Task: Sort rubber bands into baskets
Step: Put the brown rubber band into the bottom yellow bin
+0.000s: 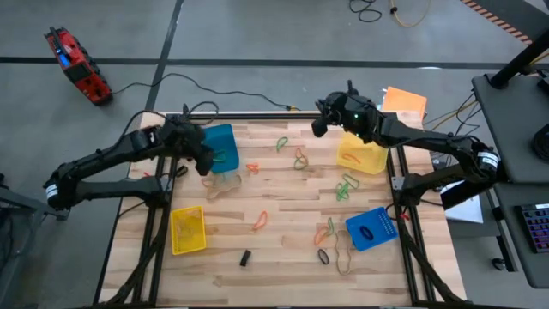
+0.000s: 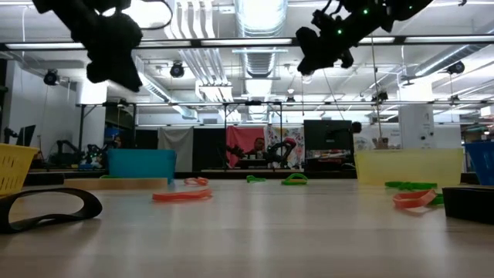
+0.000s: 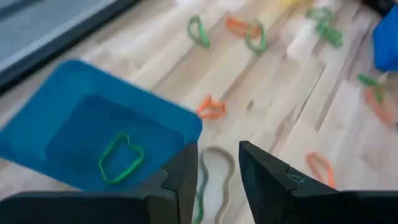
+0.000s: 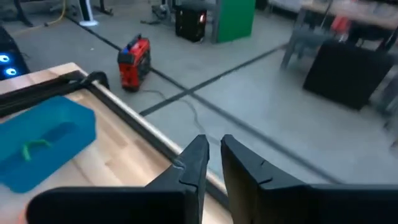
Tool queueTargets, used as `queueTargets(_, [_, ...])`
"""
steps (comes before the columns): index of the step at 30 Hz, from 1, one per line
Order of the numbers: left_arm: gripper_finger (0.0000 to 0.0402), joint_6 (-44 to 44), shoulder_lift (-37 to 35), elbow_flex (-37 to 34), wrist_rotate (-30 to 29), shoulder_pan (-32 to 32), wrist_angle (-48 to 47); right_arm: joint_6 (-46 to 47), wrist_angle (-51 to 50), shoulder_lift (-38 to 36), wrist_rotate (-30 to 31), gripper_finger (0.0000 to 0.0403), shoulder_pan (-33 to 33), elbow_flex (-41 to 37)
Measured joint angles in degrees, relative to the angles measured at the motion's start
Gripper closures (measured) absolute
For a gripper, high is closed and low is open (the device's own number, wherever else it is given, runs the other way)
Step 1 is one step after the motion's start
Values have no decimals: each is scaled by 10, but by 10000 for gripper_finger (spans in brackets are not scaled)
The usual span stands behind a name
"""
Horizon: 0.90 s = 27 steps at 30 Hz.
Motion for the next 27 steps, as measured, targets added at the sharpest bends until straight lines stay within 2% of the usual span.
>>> queueTargets(6, [315, 33, 19, 46, -5, 0, 3, -7, -21, 6, -1, 381, -16, 0])
queueTargets(11, [322, 86, 38, 45, -6, 0, 46, -28, -27, 7, -3, 392, -10, -3])
queueTargets(15, [323, 134, 58, 45, -5, -1, 51, -26, -89, 7, -3, 393, 9, -7])
queueTargets(22, [323, 165, 83, 25, -5, -8, 25, 35, -215, 7, 4, 394, 95, -21])
queueTargets(27, [323, 126, 89, 3, -5, -40, 41, 97, -225, 3, 32, 394, 179, -21])
